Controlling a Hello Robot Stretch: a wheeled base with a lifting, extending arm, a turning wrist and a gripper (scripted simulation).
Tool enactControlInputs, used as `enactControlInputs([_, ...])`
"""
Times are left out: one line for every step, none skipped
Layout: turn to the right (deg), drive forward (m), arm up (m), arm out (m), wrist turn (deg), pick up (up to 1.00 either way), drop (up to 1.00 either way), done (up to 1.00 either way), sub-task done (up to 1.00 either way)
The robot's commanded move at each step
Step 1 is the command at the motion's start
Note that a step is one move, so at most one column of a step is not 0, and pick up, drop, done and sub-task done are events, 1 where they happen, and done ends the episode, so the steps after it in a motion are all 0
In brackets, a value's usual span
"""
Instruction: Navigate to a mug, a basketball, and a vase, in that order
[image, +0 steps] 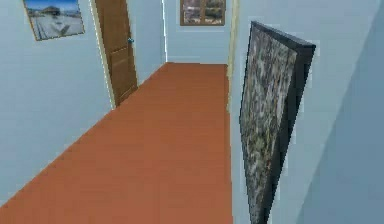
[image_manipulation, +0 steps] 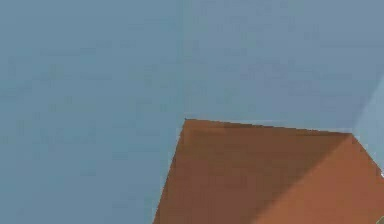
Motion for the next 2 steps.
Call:
enactControlInputs([0.0,1.00,0.00,0.00,0.0,0.00,0.00,0.00,0.00])
enactControlInputs([0.0,1.00,0.00,0.00,0.0,0.00,0.00,0.00,0.00])
